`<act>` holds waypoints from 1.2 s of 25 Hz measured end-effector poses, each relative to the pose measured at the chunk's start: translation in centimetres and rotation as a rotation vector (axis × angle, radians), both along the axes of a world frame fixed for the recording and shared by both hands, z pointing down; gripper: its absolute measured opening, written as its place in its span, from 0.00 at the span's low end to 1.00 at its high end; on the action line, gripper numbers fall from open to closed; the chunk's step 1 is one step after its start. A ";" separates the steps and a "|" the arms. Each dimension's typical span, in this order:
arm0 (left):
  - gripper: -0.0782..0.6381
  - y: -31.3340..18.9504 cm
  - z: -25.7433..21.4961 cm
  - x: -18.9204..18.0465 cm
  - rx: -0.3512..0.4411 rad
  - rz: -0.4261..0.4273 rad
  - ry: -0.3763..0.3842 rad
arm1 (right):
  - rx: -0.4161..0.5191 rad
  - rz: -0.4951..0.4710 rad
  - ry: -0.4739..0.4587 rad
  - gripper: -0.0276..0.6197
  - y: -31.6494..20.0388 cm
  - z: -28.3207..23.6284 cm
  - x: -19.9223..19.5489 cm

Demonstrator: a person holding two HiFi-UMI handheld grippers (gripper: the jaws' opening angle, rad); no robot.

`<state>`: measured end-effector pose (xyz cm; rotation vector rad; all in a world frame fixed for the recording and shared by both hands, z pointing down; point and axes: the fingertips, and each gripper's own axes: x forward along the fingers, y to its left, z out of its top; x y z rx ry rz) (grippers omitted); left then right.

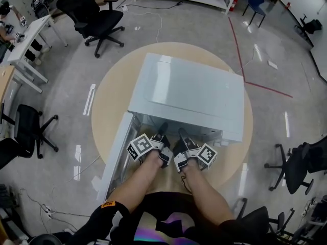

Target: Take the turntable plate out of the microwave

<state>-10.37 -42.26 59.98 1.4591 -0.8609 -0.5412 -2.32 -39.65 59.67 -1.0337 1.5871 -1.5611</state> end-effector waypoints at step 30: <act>0.23 18.8 -4.7 0.8 0.068 -0.093 0.019 | 0.093 -0.187 0.064 0.13 17.4 -4.5 1.1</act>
